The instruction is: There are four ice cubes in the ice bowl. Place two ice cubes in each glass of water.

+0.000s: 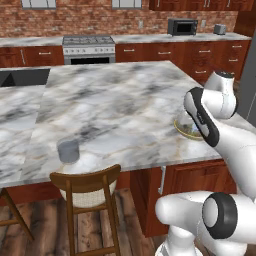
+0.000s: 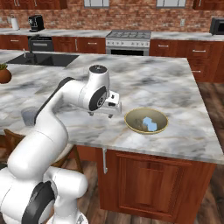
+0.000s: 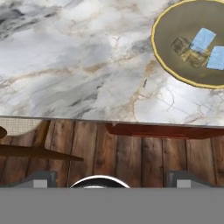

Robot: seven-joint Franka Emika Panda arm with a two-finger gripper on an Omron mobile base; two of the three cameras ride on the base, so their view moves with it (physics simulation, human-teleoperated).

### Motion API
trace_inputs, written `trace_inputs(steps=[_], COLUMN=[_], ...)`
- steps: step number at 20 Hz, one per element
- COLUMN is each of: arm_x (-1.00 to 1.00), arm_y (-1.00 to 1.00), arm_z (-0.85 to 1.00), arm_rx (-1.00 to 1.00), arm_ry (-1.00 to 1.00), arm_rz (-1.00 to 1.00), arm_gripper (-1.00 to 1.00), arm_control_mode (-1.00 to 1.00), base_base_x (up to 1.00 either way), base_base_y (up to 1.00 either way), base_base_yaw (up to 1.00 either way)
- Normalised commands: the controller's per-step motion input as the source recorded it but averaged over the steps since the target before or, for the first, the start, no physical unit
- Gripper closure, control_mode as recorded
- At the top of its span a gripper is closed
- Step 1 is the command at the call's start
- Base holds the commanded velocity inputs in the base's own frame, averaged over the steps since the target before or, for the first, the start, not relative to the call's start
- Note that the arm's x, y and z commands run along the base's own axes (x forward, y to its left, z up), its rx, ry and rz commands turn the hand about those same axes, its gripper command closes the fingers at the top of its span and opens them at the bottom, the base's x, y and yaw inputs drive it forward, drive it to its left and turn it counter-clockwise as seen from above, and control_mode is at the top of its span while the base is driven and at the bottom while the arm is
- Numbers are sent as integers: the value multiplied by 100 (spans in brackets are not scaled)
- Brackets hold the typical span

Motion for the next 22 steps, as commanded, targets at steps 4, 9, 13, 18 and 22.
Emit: trace_inputs(steps=[4,9,13,18,22], arm_x=[31,27,23,17,14], arm_y=[-49,-51,-47,-40,-21], arm_z=[-13,-12,-10,-15,-23], arm_rx=[0,0,0,0,0], arm_ry=[0,0,1,5,5], arm_rz=[0,0,0,0,-5], arm_gripper=[-100,-100,-100,-100,-100], arm_control_mode=[-100,-100,-100,-100,-100], base_base_x=[0,0,0,0,0], base_base_y=[0,0,0,0,0], base_base_yaw=[0,0,0,0,0])
